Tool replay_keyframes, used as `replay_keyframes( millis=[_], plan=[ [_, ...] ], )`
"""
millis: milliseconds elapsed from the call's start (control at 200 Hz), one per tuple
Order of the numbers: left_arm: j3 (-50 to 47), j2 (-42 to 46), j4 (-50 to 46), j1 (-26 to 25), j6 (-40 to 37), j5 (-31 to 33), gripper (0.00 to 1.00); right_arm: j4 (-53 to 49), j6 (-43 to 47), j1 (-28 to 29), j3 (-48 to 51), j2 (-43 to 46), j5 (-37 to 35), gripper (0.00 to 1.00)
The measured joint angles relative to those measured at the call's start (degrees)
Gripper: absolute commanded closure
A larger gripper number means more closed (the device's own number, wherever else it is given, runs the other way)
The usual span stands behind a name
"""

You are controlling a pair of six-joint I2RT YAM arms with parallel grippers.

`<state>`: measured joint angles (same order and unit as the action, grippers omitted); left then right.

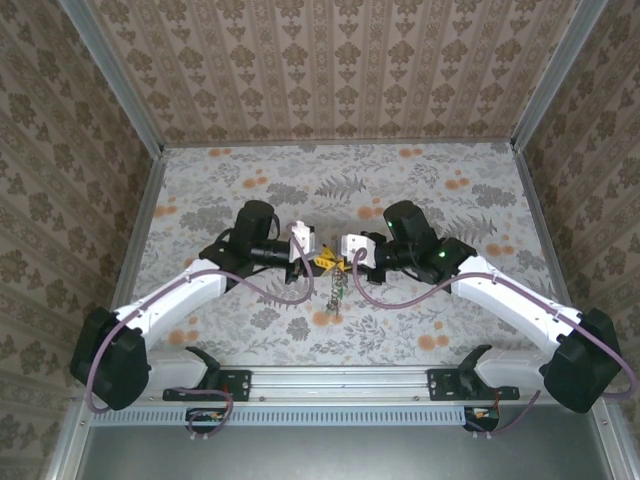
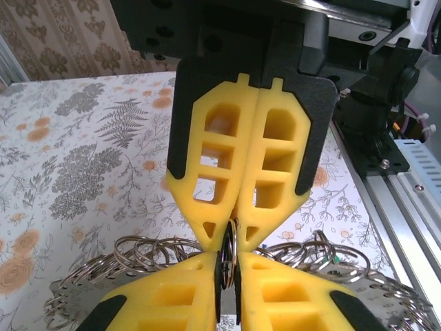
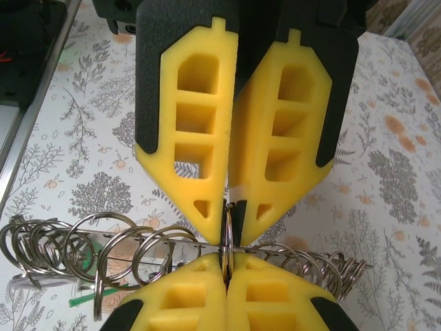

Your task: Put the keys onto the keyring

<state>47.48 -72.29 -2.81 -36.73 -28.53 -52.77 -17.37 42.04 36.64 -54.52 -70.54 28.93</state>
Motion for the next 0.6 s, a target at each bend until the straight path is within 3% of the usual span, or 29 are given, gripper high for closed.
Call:
replay_keyframes(
  millis=[20,200,465,600],
  plan=[
    [0.55,-0.39,-0.72,0.02,-0.04,-0.07,1.00,-0.42,-0.13,0.00,-0.28,-0.15,-0.09,1.00],
    [2.99,-2.51,-4.28,0.04,0.48,-0.76,1.00,-2.23,-1.22,0.00,-0.72,-0.33,-0.20,1.00],
    [0.28,-1.90,3.78,-0.04,6.54,-5.81,1.00,6.93,-5.44,-1.05,6.36,5.49,2.25,0.76],
    [-1.27,-1.09,8.63,0.02,9.68,-7.67,1.00,10.08,-7.54,-2.10,7.30,6.21,5.51,0.73]
  ],
)
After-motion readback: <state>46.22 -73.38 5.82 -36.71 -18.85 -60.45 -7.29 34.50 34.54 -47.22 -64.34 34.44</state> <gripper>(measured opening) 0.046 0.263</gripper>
